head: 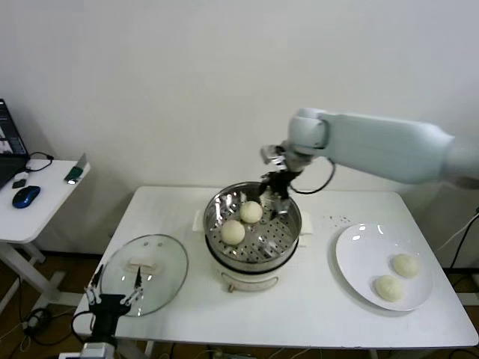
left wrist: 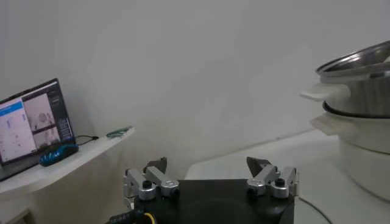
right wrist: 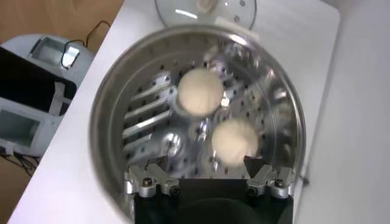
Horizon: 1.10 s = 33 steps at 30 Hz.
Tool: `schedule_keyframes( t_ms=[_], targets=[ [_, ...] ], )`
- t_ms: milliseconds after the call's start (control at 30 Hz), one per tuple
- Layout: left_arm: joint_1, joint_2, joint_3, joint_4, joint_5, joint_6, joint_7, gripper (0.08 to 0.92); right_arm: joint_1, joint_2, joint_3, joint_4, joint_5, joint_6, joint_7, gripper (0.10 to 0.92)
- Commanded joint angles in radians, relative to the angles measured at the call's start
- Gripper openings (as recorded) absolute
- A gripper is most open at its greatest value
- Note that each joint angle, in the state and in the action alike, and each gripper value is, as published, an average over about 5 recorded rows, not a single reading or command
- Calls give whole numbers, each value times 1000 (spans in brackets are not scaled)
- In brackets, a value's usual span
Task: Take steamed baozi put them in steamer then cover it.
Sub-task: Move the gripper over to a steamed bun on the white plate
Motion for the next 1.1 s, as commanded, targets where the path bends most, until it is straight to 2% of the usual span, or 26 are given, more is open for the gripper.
schedule_keyframes(
  t_ms=[33, 267, 500, 733, 1100],
  targets=[
    [0, 1, -26, -14, -18, 4, -6, 823, 49, -425, -10, 200, -144, 35, -53, 823],
    [-11, -5, -31, -36, -11, 25, -8, 823, -278, -619, 195, 204, -408, 75, -72, 823],
    [2, -9, -33, -57, 4, 33, -10, 823, -486, -672, 272, 169, -542, 114, -68, 823],
    [26, -11, -52, -63, 1, 27, -15, 823, -603, -629, 312, 77, -596, 124, -42, 823],
    [59, -24, -67, -55, 1, 9, -18, 823, -665, -534, 323, -8, -599, 119, -20, 823]
  ],
)
